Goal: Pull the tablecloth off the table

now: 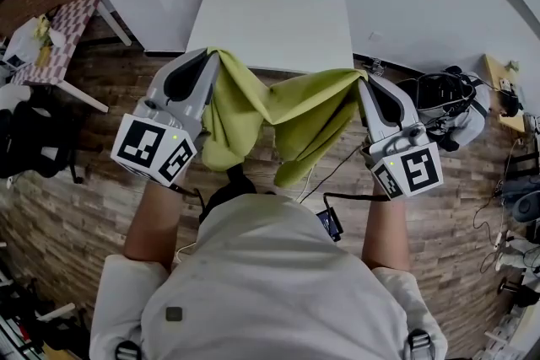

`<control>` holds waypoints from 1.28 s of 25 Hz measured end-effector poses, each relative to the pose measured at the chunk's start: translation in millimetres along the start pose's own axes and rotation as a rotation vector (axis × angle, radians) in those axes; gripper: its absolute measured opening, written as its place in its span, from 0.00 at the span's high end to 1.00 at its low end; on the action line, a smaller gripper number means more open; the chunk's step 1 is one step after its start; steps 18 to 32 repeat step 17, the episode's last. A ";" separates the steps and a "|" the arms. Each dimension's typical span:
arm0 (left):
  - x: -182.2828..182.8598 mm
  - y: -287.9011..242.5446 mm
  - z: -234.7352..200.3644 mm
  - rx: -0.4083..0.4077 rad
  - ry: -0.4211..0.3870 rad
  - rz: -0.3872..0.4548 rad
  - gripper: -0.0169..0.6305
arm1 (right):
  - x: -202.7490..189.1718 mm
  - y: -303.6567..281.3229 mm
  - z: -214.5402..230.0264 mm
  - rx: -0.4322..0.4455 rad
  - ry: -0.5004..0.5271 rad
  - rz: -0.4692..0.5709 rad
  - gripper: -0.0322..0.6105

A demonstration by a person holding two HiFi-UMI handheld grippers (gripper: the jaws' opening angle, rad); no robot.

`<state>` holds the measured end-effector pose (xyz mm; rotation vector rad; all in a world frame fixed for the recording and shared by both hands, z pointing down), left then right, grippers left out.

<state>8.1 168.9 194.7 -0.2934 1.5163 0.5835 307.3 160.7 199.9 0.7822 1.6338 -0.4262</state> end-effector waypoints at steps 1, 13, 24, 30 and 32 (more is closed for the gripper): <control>-0.2 0.6 0.2 0.000 -0.001 -0.001 0.96 | 0.3 0.2 -0.4 0.001 0.000 0.001 0.92; 0.0 -3.0 5.3 -0.001 -0.002 -0.002 0.96 | -0.9 6.8 5.1 -0.007 -0.004 -0.002 0.92; 2.5 -1.6 2.3 0.000 0.007 0.002 0.96 | 1.2 4.7 2.8 -0.007 -0.002 -0.001 0.92; 2.5 -1.6 2.3 0.000 0.007 0.002 0.96 | 1.2 4.7 2.8 -0.007 -0.002 -0.001 0.92; 2.5 -1.6 2.3 0.000 0.007 0.002 0.96 | 1.2 4.7 2.8 -0.007 -0.002 -0.001 0.92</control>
Point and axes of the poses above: the fingertips, and each gripper's own axes: y backward along the fingers, z to its right, x out of its top, the point moved 7 cm from there along y, backward along the fingers, and after that the axes turned 5 degrees about z, right-handed, at the moved point
